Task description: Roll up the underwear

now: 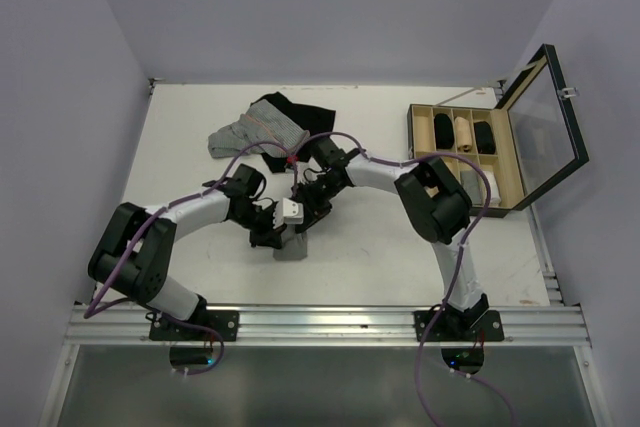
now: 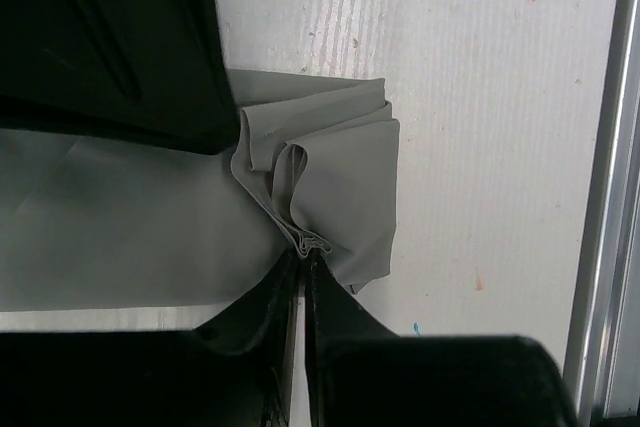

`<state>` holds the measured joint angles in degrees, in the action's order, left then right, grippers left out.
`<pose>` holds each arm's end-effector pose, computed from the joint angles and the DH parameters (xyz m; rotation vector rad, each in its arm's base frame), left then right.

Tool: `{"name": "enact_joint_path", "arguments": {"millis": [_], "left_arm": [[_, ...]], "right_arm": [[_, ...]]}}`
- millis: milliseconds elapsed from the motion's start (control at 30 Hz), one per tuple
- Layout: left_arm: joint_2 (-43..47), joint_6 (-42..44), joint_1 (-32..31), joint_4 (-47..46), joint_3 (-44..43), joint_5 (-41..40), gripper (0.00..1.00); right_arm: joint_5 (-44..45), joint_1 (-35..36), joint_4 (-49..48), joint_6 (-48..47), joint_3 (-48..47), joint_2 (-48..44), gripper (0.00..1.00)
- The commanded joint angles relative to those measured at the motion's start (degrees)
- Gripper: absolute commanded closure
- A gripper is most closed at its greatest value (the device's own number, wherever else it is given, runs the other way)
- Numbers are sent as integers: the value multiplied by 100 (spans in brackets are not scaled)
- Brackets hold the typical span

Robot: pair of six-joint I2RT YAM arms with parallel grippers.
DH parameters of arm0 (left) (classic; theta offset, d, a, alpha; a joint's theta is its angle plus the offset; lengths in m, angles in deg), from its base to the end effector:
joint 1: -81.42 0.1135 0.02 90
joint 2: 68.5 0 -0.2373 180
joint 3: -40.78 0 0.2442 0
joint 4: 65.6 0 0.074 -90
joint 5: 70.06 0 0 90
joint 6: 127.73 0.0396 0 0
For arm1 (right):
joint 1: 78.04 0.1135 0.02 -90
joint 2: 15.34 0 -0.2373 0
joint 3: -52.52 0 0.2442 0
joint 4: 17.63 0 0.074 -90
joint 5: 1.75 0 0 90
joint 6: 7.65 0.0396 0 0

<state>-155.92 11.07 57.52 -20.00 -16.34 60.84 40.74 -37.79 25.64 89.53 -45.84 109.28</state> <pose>0.2139 -0.1232 0.1266 1.6487 2.0367 -0.8833 0.2933 0.2866 0.1064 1.0141 -2.6310 -1.3368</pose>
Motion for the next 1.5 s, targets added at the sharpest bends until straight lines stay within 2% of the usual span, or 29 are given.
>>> {"name": "enact_joint_path", "arguments": {"millis": [0,233,300,500,667,767,967,1267,1467], "left_arm": [[58,-177,26,-228,-149,-12,90],[76,-502,0,-273,-430,-205,82],[41,-555,-18,-325,-570,-276,76],[102,-617,-88,-395,-931,-644,68],[1234,-108,-97,-405,-555,-821,69],[1762,340,-386,-97,-247,-1093,69],[2281,543,-1379,-447,597,-1839,63],[2212,315,-2162,-878,1125,-2139,60],[1711,139,-2198,-1142,1055,-2148,60]], "right_arm": [[382,-132,-425,345,-103,-570,70],[523,-131,-679,573,-314,-368,70],[550,-123,-706,618,-357,-237,70],[646,-96,-232,460,-595,299,71],[611,-87,-179,398,-665,572,71],[611,-96,-127,363,-700,669,72],[558,-88,-91,337,-744,757,73],[514,-87,-47,267,-718,757,73],[488,-87,-47,170,-656,757,73]]}}
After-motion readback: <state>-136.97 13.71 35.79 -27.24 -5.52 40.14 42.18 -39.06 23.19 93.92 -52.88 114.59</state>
